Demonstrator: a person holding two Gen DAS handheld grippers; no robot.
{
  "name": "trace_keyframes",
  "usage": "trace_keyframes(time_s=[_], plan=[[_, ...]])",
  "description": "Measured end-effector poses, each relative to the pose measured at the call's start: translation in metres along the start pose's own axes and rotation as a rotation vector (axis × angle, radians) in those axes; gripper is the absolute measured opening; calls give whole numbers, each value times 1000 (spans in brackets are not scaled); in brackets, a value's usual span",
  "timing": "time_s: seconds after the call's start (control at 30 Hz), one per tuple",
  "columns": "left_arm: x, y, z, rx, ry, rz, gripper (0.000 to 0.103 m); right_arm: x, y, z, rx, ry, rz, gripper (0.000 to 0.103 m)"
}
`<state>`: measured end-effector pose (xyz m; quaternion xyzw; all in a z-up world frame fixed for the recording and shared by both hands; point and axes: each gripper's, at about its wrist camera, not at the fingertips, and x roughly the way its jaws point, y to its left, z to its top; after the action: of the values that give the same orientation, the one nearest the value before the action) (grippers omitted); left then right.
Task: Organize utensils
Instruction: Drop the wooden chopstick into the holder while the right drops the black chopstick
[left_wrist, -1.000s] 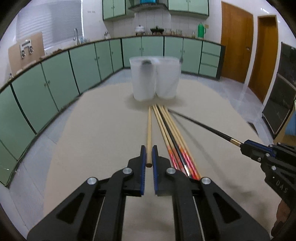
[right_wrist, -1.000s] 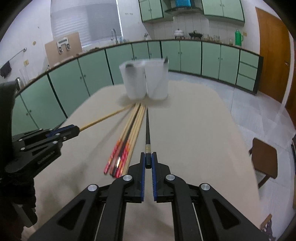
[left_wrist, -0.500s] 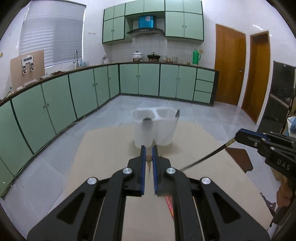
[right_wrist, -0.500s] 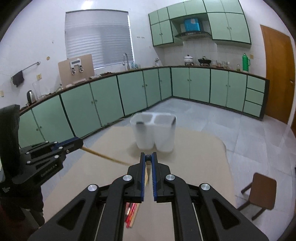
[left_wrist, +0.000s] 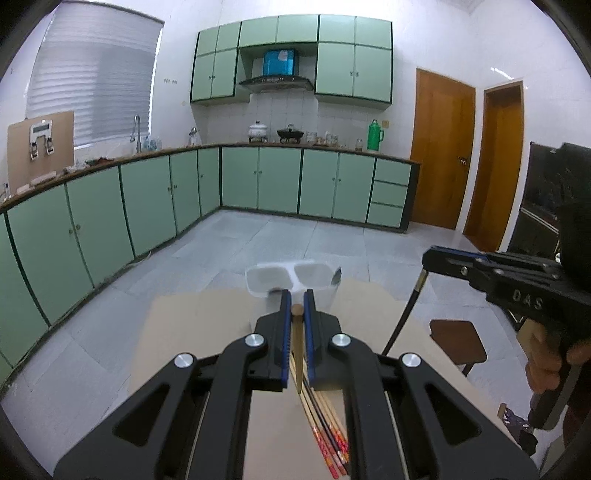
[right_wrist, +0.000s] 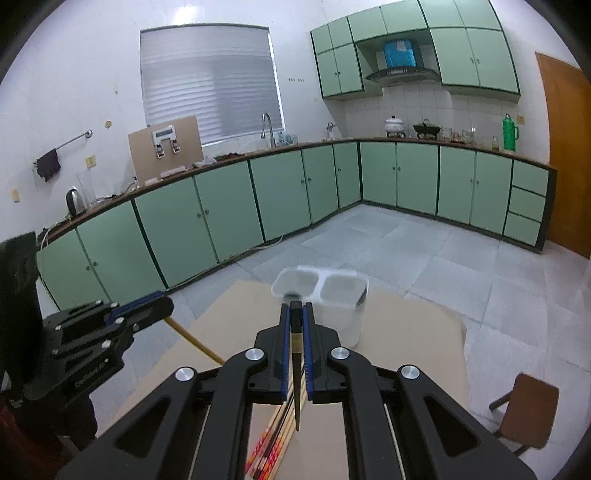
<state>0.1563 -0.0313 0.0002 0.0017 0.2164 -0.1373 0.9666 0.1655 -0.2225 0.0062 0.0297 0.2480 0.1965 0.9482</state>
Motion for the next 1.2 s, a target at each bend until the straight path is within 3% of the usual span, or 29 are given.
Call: trace_keyframes(time_s=[0.4,0.53,0.67,0.9,1.2], plan=[[15,-1,90,13,-192,12,6,3,-14,97,-28,-180,-37,6],[37,-2,107,25,-212,34,6,23,-19,117,-38,-214,-76,6],[68,-2,107,31,-177,40,6,51,-28,121,-30,-213,-108,6],[124,11,83,20,-77,47,6,113,-48,97,5,-125,-148,6],[160,33,62,1,12,52,6,148,-57,71,26,-33,-144,6]])
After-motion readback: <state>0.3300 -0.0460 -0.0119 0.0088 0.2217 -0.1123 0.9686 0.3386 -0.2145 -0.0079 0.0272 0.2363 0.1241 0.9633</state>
